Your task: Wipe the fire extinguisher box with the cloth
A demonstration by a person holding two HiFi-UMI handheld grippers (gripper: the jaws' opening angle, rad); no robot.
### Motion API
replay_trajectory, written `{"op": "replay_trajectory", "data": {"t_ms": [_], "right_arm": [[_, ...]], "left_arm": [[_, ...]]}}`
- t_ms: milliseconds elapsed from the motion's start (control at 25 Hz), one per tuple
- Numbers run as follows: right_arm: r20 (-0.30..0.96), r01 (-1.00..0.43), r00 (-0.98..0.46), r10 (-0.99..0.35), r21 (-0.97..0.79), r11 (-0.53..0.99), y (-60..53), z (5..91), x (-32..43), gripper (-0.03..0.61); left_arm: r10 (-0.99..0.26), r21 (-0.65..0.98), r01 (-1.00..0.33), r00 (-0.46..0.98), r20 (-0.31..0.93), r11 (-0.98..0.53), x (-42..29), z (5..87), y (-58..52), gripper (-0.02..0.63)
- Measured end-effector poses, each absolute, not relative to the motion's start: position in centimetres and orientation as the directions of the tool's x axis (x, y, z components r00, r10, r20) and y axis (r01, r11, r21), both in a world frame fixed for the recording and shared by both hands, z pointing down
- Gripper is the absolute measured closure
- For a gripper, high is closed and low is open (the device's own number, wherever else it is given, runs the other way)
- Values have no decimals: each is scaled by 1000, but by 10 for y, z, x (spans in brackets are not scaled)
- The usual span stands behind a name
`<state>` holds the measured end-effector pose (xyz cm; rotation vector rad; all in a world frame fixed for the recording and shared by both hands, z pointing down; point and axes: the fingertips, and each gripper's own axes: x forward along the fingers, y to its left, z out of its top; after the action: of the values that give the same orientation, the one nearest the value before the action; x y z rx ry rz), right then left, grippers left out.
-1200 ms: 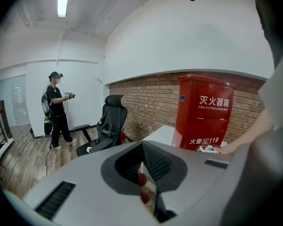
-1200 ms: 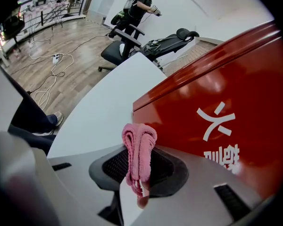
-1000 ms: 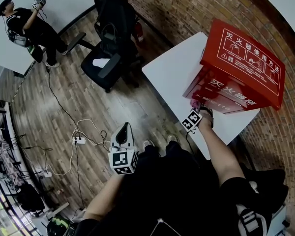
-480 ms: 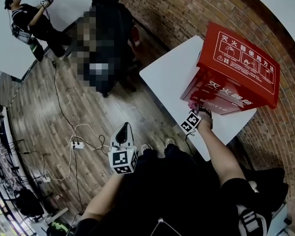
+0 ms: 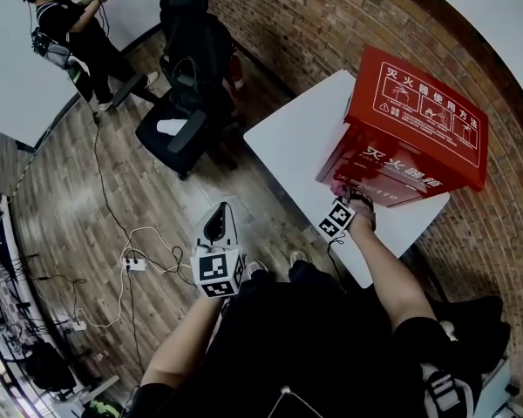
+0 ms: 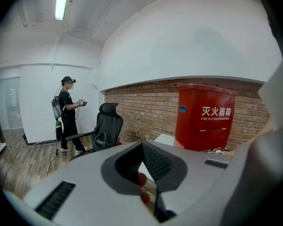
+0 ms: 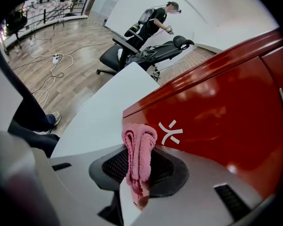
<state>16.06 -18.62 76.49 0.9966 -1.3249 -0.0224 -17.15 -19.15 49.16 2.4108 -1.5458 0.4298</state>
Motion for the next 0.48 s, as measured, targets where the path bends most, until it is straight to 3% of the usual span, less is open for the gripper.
{"op": "replay_trajectory", "data": {"t_ms": [480], "right_arm": [[782,-502,307,-542,617,606,-186,744,160,474]], "left_arm": [[-828,39,-882,454,330,-469,-138,460,-220,586]]}}
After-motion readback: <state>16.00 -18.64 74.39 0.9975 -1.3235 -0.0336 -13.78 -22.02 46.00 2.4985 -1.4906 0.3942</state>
